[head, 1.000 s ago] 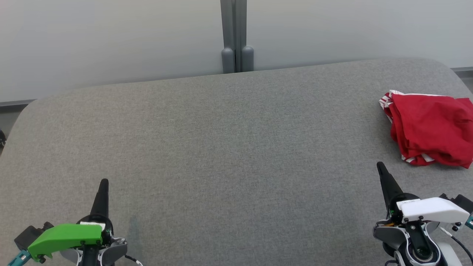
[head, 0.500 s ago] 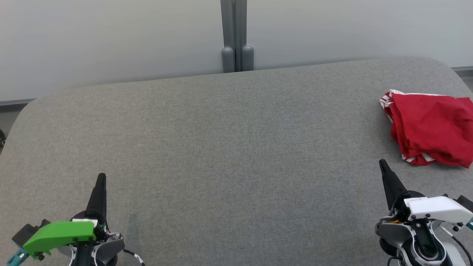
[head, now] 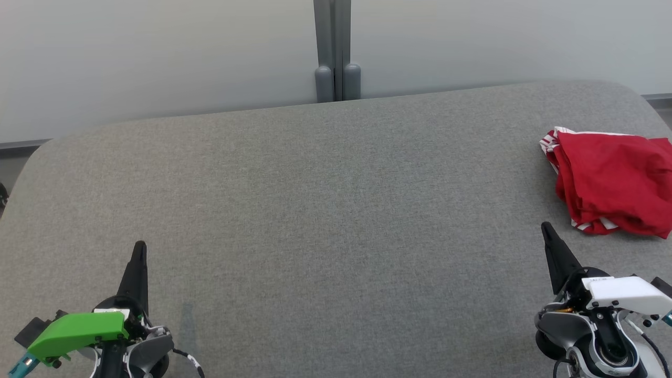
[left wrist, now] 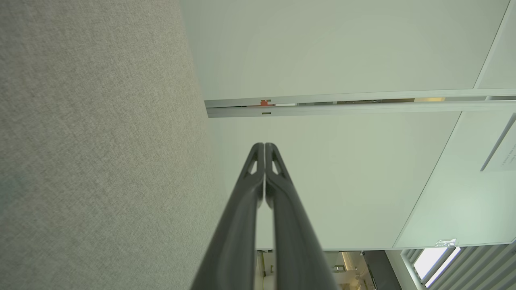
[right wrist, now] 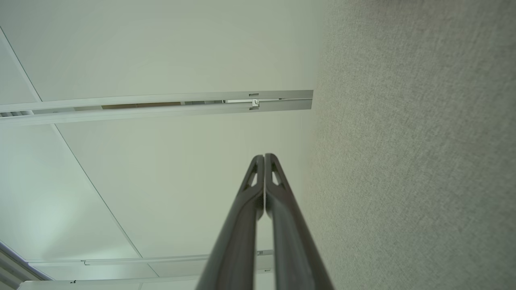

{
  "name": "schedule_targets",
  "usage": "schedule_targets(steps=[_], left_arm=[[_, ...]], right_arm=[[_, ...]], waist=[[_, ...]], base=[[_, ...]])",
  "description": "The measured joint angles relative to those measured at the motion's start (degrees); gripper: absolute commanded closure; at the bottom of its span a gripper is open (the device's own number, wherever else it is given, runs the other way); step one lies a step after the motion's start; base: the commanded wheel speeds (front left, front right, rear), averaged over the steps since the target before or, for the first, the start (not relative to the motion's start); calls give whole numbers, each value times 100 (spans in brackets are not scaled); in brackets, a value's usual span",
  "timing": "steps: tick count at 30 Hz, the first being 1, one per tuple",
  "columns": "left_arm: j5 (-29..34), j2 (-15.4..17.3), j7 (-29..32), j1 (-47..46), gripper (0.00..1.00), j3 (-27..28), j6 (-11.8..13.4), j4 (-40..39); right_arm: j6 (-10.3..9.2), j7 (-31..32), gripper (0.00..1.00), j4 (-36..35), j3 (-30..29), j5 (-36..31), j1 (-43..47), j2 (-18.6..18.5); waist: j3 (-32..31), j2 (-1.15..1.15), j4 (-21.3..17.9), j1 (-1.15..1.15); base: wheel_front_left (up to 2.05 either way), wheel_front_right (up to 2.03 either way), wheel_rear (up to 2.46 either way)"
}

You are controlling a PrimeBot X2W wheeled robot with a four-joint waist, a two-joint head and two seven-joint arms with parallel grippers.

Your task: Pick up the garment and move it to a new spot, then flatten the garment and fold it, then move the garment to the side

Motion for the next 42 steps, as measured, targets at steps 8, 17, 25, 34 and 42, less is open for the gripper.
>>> schedule_targets(steps=[8, 17, 25, 34, 42], left_arm=[[-1, 0, 1, 0, 100, 0, 0, 0], [-1, 0, 1, 0, 100, 0, 0, 0], [-1, 0, 1, 0, 100, 0, 0, -1], [-1, 0, 1, 0, 100, 0, 0, -1], [-1, 0, 1, 0, 100, 0, 0, -1]], right_arm=[[0, 13, 100, 0, -14, -1, -4, 9], [0, 16, 100, 0, -30, -7, -4, 19], [0, 23, 100, 0, -43, -14, -5, 29], [0, 42, 100, 0, -56, -31, -6, 43], [0, 49, 100, 0, -67, -41, -7, 52]], waist=[[0, 0, 0, 0], [0, 0, 0, 0], [0, 0, 0, 0], [0, 0, 0, 0], [0, 0, 0, 0]], base=[[0, 0, 0], [0, 0, 0], [0, 0, 0], [0, 0, 0], [0, 0, 0]])
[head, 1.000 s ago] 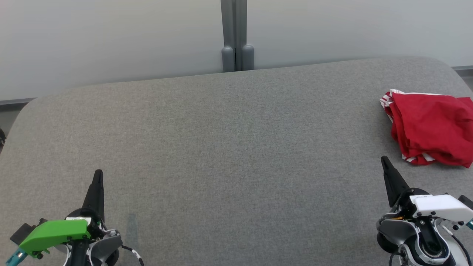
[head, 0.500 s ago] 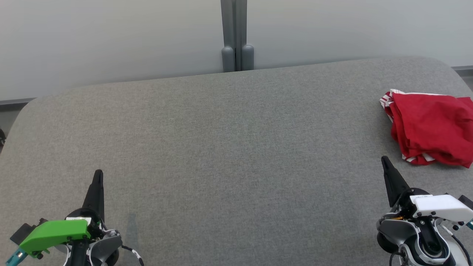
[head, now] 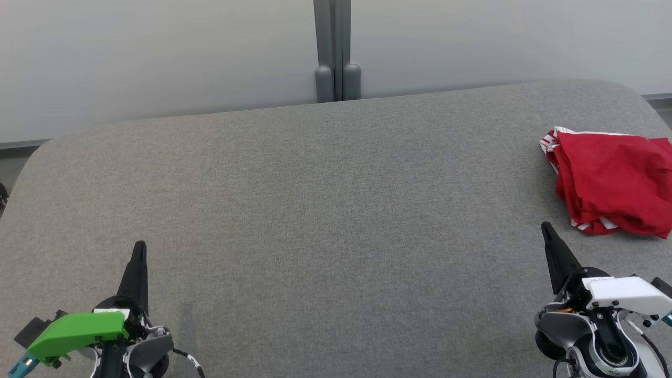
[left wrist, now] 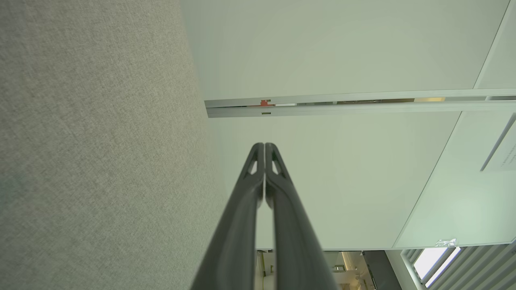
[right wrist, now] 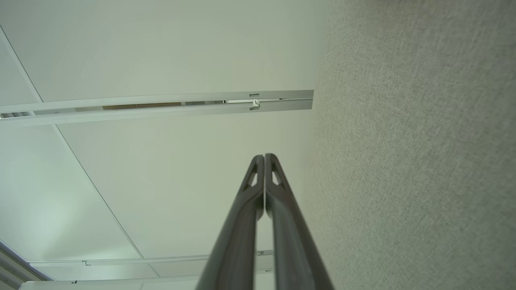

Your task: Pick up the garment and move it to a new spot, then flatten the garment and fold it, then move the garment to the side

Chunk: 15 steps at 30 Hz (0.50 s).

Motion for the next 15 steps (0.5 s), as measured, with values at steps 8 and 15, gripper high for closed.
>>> schedule_targets(steps=[8, 15], left_arm=[[0, 0, 0, 0, 100, 0, 0, 0], [0, 0, 0, 0, 100, 0, 0, -1]], right_arm=[[0, 14, 100, 0, -13, -8, -1, 5], [0, 15, 100, 0, -20, -10, -2, 14]], waist=[[0, 0, 0, 0], [0, 0, 0, 0]], base=[[0, 0, 0], [0, 0, 0]])
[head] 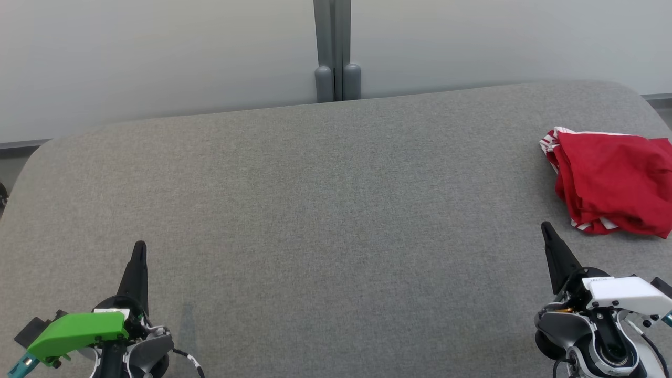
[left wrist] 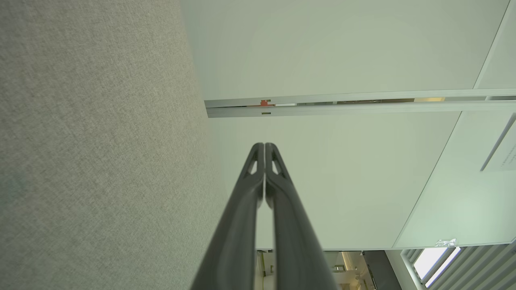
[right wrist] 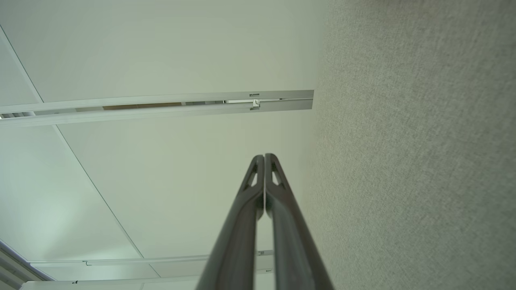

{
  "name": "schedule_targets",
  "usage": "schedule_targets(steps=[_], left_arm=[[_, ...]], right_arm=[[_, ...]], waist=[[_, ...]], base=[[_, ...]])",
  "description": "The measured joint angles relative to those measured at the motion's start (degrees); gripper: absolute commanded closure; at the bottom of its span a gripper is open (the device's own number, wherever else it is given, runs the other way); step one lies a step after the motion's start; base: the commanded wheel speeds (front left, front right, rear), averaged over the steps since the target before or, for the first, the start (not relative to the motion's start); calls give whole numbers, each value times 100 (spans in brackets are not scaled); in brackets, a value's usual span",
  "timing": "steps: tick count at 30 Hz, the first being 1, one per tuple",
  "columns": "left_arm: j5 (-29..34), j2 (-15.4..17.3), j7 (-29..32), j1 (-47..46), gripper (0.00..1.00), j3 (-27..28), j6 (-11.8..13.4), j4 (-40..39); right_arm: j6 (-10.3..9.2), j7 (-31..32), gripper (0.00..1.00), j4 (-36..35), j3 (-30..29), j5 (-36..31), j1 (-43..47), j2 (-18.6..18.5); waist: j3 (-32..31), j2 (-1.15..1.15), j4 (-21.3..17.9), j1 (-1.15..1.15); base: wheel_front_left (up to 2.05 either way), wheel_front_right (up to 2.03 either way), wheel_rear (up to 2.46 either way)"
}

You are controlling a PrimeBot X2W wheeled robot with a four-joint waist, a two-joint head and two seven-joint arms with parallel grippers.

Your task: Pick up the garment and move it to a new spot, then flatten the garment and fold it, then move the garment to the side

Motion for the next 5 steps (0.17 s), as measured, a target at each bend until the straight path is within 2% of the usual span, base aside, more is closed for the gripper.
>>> schedule_targets(steps=[5], left_arm=[[0, 0, 0, 0, 100, 0, 0, 0]], right_arm=[[0, 1, 100, 0, -7, -2, -1, 3]], waist=[[0, 0, 0, 0]], base=[[0, 0, 0]])
